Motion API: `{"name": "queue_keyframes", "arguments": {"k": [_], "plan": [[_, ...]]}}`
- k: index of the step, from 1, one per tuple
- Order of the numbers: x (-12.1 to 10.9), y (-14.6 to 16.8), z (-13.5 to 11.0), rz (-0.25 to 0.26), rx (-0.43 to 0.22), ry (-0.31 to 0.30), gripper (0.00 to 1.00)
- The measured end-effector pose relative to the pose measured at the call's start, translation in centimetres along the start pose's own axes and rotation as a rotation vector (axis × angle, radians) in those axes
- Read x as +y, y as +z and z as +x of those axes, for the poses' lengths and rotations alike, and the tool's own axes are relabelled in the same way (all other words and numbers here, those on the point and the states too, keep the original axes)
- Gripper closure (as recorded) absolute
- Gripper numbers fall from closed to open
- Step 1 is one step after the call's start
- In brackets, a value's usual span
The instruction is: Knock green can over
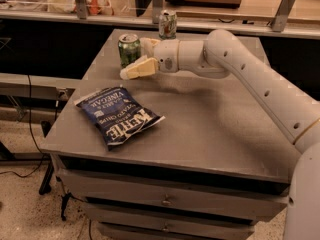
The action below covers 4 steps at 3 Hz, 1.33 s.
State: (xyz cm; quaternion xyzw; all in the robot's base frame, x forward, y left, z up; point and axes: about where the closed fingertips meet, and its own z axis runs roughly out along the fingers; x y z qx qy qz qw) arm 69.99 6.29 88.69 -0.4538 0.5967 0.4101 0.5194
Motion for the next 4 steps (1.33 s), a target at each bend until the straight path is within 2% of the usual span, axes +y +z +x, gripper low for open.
{"name": "queue_keyframes", "arguments": {"k": [2, 3, 4], "plan": [[-1.3, 0.2, 0.6, 0.033, -0.007, 0.012, 0.0], [-1.8, 0.3, 0.8, 0.037, -0.007, 0.013, 0.18], [-2.0, 0.4, 1.0, 0.04, -0.009, 0.016, 0.41]]}}
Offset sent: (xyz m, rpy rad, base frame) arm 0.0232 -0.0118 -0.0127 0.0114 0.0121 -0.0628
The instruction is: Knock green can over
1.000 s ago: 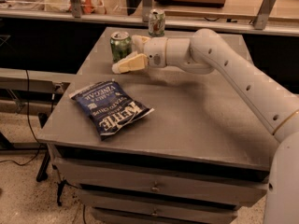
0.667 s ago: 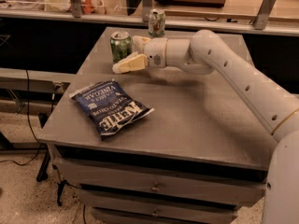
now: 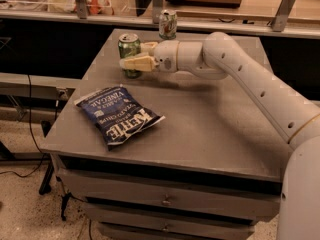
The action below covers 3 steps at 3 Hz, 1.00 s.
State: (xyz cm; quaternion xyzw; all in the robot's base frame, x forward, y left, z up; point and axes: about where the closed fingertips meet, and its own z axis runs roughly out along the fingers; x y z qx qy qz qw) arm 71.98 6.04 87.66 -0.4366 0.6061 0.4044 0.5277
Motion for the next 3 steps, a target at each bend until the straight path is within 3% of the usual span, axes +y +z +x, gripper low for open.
{"name": "queue_keyframes", "arguments": {"k": [2, 3], "plan": [[0.0, -0.1, 0.2, 0.006, -0.008, 0.005, 0.88], [0.0, -1.0, -0.4, 0.017, -0.022, -0.011, 1.0]]}}
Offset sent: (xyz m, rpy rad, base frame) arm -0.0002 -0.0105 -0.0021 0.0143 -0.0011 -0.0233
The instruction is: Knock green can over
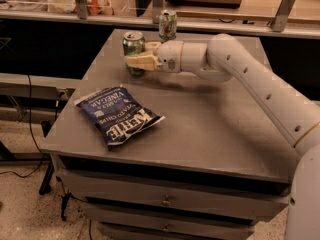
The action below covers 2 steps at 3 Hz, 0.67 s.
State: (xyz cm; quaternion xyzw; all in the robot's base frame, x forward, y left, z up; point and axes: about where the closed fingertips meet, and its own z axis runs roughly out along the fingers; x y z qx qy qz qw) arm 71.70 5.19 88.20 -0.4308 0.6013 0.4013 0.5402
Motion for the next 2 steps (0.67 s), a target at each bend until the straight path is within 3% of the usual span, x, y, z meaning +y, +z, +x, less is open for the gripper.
{"name": "queue_keyframes", "arguments": {"k": [1, 2], "plan": [[-0.5, -2.0, -1.4, 0.029, 0.008, -0.047, 1.0], [-1.4, -3.9, -2.9, 0.035, 0.068, -0.114, 1.0]]}}
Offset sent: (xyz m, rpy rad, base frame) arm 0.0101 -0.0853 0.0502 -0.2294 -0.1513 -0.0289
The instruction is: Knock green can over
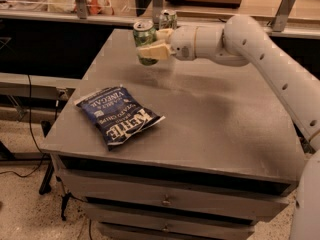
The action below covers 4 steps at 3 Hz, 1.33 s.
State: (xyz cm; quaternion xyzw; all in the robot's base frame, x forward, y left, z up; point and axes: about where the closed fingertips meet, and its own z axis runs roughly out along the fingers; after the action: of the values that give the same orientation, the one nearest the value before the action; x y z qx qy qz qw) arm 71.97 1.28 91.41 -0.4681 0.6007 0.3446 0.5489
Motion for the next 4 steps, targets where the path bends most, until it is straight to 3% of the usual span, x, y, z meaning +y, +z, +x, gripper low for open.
{"name": "queue_keyframes", "arguments": {"k": [2, 4], "plan": [[-2.4, -4.3, 0.4, -0.027, 0.325, -0.18, 1.0], [-2.3, -6.0, 1.5, -0.048, 0.703, -0.384, 1.0]]}}
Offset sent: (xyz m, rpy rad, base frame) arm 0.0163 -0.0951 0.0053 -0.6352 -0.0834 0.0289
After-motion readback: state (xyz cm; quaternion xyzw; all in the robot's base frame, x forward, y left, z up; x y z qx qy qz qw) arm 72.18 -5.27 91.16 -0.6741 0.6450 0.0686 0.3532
